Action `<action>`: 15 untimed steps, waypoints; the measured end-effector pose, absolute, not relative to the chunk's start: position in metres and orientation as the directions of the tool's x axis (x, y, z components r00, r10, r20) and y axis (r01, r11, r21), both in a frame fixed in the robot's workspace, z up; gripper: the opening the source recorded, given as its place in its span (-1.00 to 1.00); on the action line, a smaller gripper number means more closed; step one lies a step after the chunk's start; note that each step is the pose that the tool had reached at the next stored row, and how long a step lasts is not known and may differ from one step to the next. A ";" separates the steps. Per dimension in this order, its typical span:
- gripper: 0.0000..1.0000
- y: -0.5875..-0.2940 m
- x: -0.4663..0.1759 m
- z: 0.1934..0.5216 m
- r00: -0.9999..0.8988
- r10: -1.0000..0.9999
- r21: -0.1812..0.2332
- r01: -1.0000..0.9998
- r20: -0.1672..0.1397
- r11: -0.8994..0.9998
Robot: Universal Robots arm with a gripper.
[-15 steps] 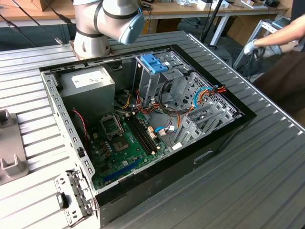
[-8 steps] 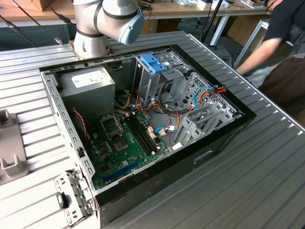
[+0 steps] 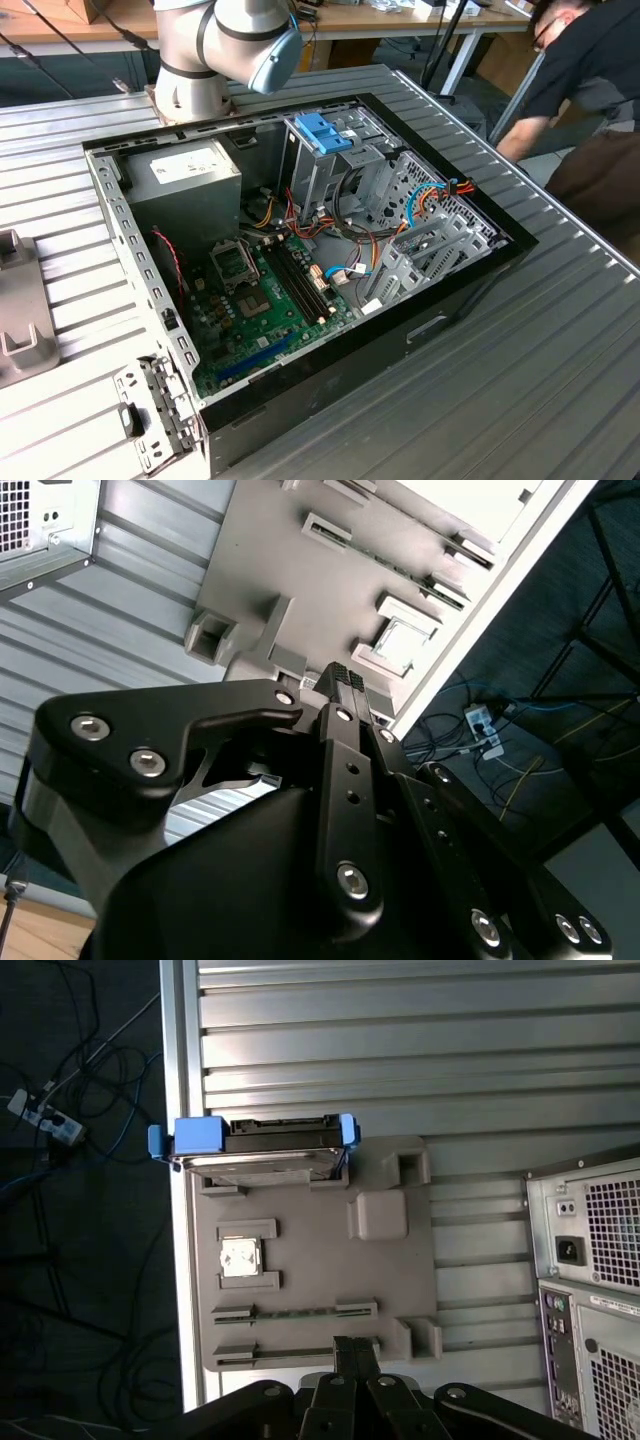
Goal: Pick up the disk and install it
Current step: 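Reach for the disk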
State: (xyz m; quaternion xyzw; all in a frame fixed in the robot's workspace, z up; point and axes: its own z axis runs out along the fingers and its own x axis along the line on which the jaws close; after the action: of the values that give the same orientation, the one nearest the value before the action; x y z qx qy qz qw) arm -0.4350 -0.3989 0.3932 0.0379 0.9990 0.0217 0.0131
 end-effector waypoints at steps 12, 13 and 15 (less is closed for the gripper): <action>-0.80 -0.399 -0.439 0.393 -0.997 0.076 0.044 0.075 -0.024 0.996; -0.80 -0.399 -0.440 0.393 -0.997 0.076 0.044 0.075 -0.024 0.996; -0.80 -0.399 -0.440 0.393 -0.997 0.076 0.044 0.075 -0.025 0.996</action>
State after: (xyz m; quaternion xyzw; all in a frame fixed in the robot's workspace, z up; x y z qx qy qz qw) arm -0.4403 -0.3990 0.3932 0.0379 0.9990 0.0217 0.0131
